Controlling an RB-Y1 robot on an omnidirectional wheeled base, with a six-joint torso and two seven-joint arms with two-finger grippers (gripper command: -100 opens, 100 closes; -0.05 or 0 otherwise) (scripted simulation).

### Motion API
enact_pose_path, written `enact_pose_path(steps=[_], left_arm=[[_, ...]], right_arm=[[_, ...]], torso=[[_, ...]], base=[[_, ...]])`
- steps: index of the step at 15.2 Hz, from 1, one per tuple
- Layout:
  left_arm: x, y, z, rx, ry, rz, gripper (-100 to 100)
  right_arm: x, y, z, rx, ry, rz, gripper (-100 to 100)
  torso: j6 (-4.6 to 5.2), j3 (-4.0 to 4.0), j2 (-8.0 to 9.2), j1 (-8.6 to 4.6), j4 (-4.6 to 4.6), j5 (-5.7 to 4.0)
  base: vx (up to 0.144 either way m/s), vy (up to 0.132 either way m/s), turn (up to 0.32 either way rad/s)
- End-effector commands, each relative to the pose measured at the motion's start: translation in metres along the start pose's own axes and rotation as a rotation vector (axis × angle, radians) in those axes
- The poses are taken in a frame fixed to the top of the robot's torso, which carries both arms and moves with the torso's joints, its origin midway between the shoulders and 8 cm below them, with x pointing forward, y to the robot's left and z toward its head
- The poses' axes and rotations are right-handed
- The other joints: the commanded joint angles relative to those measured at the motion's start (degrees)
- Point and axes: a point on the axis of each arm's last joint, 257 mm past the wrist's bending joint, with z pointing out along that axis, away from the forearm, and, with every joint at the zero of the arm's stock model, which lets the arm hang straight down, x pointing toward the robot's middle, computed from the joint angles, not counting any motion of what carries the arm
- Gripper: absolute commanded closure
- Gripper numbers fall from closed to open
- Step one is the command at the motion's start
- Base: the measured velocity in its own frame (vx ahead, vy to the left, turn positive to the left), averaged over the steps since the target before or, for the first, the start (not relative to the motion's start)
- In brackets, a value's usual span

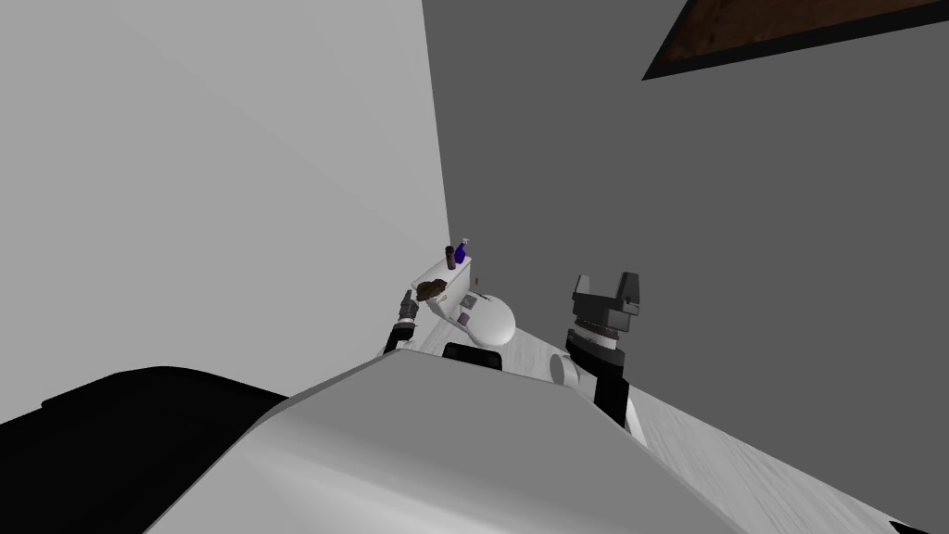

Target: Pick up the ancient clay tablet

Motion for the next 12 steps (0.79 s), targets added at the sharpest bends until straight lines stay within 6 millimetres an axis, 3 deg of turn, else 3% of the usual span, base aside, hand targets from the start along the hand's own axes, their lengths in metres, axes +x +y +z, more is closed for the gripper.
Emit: enact_pose_path(steps=[1, 5, 7, 8, 12], left_arm=[[0.006, 0.006, -0.005, -0.011, -0.015, -0.03, -100], [0.026, 0.018, -0.013, -0.032, -0.052, -0.11, -100], [0.022, 0.015, -0.01, -0.028, -0.043, -0.092, -100], [0.021, 0.015, -0.01, -0.028, -0.043, -0.091, 100], [0.021, 0.015, -0.011, -0.028, -0.043, -0.091, 100]], right_arm=[[0.0, 0.0, 0.0, 0.0, 0.0, 0.0, 0], [0.0, 0.0, 0.0, 0.0, 0.0, 0.0, 0], [0.0, 0.0, 0.0, 0.0, 0.0, 0.0, 0], [0.0, 0.0, 0.0, 0.0, 0.0, 0.0, 0], [0.0, 0.0, 0.0, 0.0, 0.0, 0.0, 0]], torso=[[0.0, 0.0, 0.0, 0.0, 0.0, 0.0], [0.0, 0.01, 0.02, 0.1, 0.0, 0.02], [-0.01, 0.02, 0.03, 0.15, 0.01, 0.02], [-0.01, 0.03, 0.05, 0.19, 0.01, 0.03], [-0.01, 0.06, 0.09, 0.24, 0.03, 0.03]], base=[[0.016, -0.037, 0.003], [0.013, -0.025, 0.0], [0.006, -0.01, 0.0], [0.0, 0.0, 0.0], [0.0, 0.0, 0.0]])
